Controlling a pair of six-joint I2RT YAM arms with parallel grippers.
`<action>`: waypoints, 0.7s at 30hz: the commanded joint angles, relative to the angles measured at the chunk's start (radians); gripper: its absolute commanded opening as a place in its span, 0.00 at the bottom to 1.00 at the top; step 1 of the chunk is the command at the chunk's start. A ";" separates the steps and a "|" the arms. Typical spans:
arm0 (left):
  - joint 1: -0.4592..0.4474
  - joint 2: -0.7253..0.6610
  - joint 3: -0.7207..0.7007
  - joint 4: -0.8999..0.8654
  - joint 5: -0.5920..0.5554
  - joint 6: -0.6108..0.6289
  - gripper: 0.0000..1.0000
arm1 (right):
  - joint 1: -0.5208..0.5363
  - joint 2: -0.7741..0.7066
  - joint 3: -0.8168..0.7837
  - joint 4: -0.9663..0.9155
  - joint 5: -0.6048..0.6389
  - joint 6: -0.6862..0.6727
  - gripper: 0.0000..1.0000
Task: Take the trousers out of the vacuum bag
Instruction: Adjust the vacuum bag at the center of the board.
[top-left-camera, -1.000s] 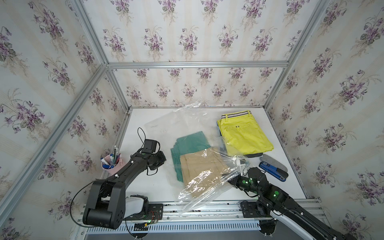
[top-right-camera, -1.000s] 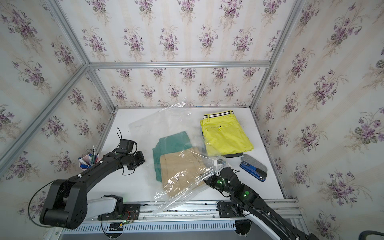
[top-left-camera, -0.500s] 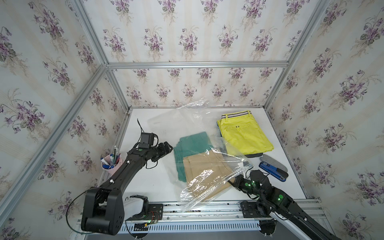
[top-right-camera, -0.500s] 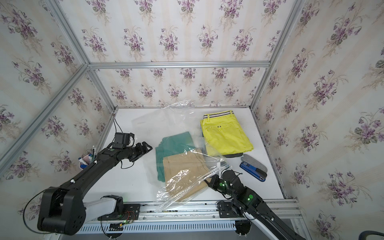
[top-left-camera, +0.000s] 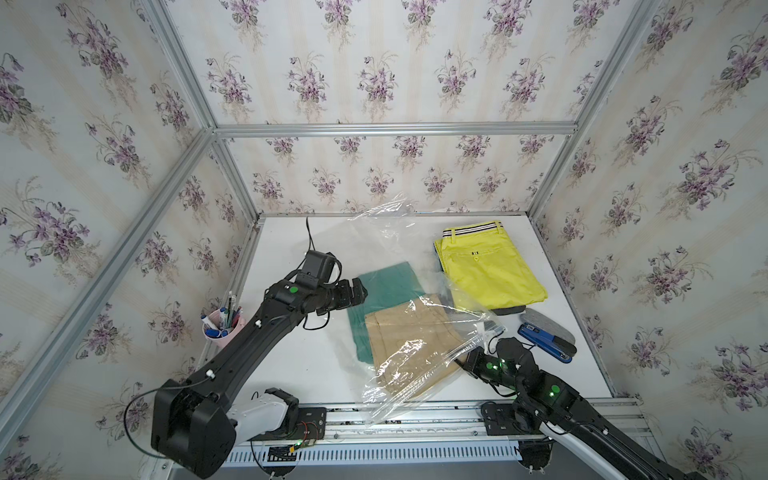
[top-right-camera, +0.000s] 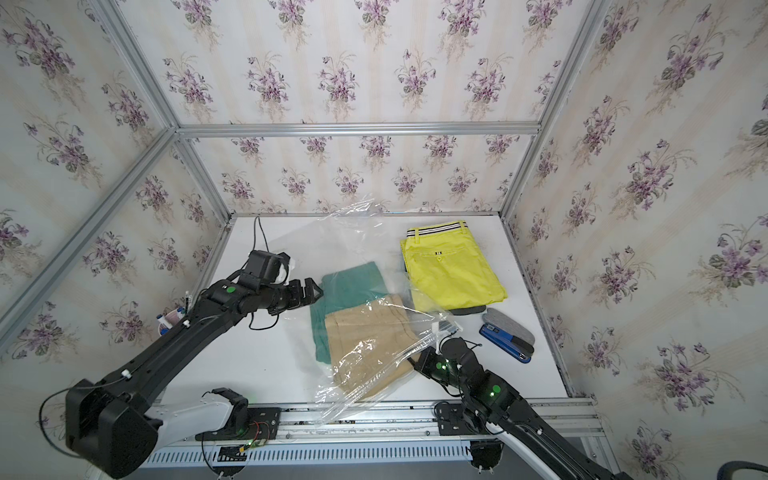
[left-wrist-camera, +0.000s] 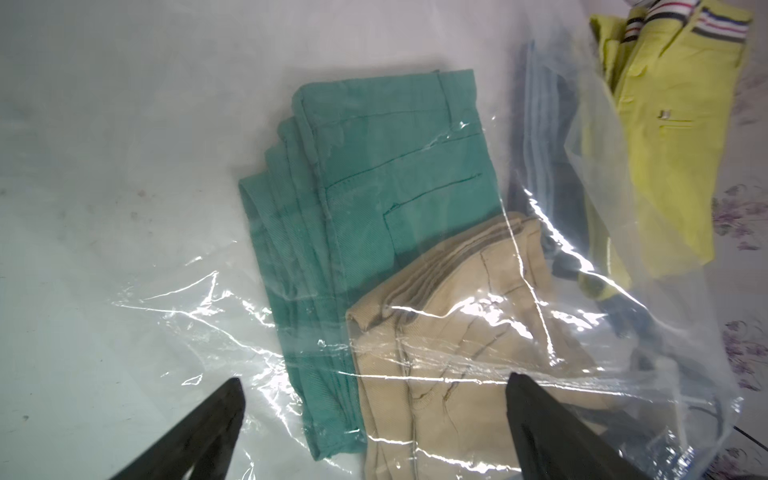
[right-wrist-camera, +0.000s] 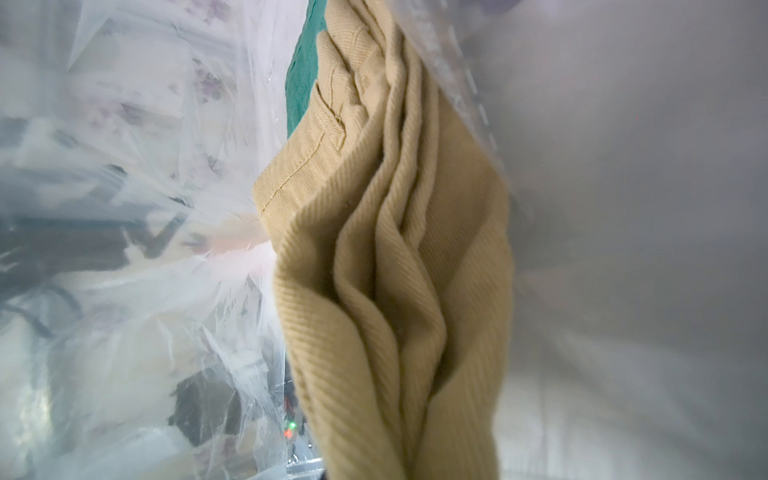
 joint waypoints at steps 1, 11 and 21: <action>-0.041 0.096 0.043 -0.041 -0.130 -0.058 1.00 | 0.000 -0.014 -0.011 -0.085 0.032 -0.011 0.00; -0.121 0.456 0.136 0.035 -0.178 -0.122 1.00 | 0.000 -0.055 -0.010 -0.130 0.052 -0.012 0.00; -0.127 0.635 0.203 0.031 -0.284 -0.135 1.00 | 0.000 -0.063 -0.018 -0.136 0.059 -0.013 0.00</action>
